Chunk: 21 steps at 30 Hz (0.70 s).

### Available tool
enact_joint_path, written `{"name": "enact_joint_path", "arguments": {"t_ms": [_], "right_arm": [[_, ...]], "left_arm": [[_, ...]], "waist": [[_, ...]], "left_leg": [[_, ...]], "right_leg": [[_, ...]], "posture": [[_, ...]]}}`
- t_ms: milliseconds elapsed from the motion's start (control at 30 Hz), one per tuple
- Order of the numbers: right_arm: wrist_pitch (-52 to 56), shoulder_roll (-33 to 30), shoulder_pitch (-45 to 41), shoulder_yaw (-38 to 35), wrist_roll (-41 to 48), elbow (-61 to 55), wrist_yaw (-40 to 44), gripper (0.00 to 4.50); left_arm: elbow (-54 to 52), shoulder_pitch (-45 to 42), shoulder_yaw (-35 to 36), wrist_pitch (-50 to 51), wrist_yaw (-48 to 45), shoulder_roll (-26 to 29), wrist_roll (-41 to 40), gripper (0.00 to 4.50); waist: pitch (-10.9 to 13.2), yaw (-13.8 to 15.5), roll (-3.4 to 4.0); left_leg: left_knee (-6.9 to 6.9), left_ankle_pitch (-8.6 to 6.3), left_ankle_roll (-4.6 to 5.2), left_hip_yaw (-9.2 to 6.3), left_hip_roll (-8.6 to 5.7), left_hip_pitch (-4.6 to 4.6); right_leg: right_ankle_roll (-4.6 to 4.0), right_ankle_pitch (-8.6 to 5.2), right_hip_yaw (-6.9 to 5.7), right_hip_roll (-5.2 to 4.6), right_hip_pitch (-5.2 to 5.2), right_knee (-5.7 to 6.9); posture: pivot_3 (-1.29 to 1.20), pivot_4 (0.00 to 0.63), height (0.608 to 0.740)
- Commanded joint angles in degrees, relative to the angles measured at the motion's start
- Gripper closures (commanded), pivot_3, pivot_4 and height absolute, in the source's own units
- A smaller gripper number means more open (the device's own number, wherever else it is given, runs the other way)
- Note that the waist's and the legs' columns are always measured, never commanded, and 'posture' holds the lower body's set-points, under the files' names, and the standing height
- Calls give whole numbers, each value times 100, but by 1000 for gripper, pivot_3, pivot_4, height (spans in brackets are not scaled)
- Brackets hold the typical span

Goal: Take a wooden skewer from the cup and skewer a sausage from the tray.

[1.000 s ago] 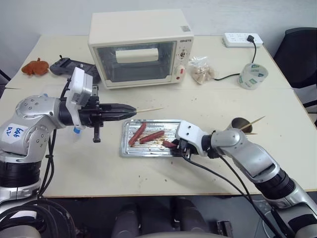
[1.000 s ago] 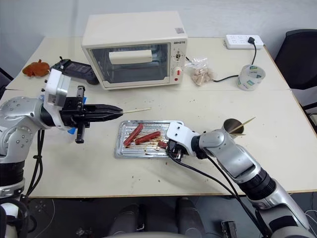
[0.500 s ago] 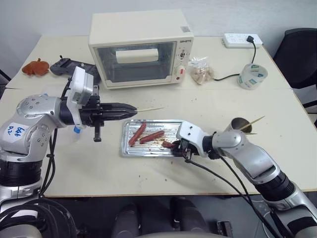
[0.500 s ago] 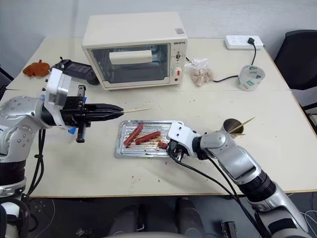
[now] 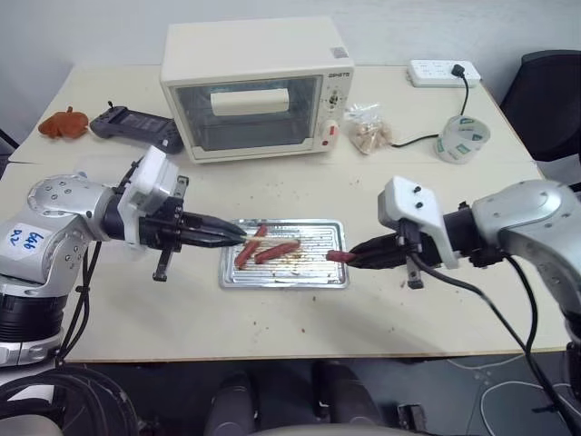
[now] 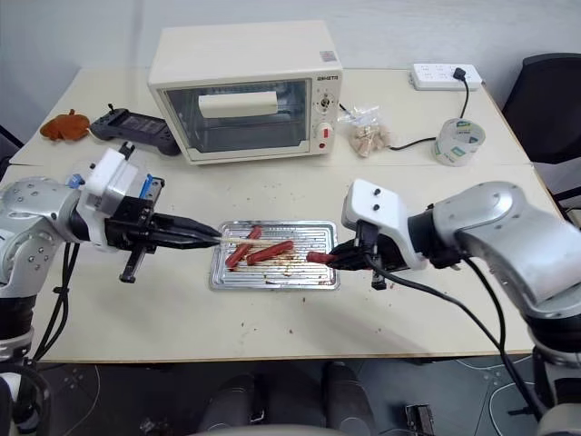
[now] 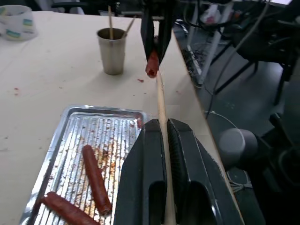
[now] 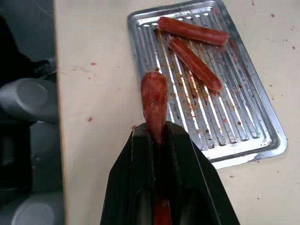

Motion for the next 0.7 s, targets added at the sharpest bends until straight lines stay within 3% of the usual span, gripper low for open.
{"name": "enact_joint_path", "arguments": {"t_ms": [33, 700], "right_arm": [[204, -162, -268, -207, 425, -134, 95, 4472], [648, 125, -631, -179, 1350, -323, -603, 4472]], "left_arm": [[-72, -121, -35, -117, -167, 47, 34, 4500], [52, -540, -408, -346, -181, -440, 233, 4500]], "waist": [[0, -1, 0], [0, 0, 0]], "left_leg": [[0, 0, 0, -2, 0, 0], [2, 0, 1, -35, -1, -2]], "right_leg": [[0, 0, 3, 0, -1, 1], [2, 1, 4, 1, -2, 2]], "posture": [[0, 150, 740], [0, 150, 740]]}}
